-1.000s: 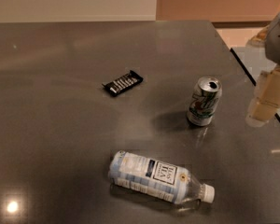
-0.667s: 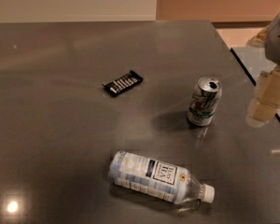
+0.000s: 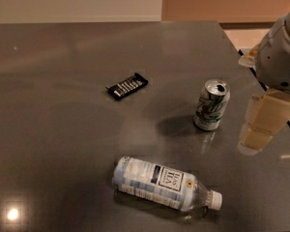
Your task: Pick blue plastic bottle
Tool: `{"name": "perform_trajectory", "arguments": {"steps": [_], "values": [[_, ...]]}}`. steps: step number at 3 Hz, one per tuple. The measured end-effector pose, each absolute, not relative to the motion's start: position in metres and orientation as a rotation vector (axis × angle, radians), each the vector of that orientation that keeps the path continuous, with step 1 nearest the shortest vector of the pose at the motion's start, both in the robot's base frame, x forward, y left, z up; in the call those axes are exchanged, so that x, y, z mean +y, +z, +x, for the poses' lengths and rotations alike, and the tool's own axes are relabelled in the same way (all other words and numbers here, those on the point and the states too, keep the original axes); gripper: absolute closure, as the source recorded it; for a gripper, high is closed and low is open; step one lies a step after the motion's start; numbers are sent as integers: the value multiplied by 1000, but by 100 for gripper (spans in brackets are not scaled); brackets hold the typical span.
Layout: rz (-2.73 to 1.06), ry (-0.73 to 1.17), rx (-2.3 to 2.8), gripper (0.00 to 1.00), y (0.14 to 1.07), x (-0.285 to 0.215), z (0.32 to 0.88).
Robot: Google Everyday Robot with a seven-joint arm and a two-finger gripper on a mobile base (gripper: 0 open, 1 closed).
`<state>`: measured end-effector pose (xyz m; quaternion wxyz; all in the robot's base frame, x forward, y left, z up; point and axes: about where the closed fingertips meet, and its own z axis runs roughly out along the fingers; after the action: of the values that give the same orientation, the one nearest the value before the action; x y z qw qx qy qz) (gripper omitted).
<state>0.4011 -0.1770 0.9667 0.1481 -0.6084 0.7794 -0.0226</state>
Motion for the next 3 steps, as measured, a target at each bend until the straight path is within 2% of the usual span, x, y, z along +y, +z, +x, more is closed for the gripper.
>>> {"name": "perform_trajectory", "arguments": {"steps": [1,3], "values": [[-1766,-41,2235,0,959,-167,389],[-1883,152,2165,0,897,-109,303]]}}
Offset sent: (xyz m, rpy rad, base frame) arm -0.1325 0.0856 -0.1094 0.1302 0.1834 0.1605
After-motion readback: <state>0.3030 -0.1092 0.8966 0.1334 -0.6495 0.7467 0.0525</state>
